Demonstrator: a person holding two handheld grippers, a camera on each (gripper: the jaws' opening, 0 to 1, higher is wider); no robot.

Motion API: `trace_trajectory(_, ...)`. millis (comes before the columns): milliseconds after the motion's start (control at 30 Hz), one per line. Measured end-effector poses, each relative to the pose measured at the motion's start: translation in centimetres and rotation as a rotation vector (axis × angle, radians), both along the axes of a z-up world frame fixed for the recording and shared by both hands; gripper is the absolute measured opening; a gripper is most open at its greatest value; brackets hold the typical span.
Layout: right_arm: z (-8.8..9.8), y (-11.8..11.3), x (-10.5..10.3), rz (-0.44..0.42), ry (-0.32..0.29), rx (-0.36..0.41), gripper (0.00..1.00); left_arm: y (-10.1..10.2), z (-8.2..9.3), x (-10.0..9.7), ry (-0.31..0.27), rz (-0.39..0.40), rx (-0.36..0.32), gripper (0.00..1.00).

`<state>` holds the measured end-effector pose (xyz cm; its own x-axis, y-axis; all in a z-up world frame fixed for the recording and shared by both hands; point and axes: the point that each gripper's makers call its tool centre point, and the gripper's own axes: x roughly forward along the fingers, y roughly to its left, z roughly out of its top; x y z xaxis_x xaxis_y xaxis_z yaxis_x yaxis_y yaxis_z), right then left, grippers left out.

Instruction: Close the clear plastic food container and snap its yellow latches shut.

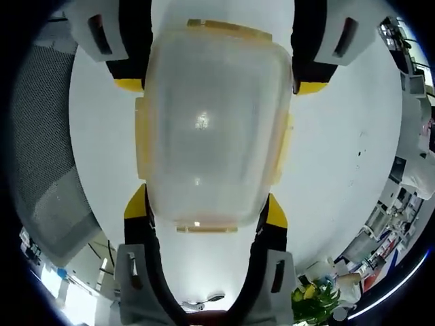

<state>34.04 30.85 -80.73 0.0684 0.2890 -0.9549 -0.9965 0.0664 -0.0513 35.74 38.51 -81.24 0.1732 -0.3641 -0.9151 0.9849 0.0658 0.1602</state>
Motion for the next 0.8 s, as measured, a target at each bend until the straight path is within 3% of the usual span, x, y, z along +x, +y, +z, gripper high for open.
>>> trace_trajectory(800, -0.2, 1.1, 3.8, 0.001, 0.017, 0.007, 0.77, 1.0, 0.0, 3.8, 0.000, -0.005, 0.001, 0.83)
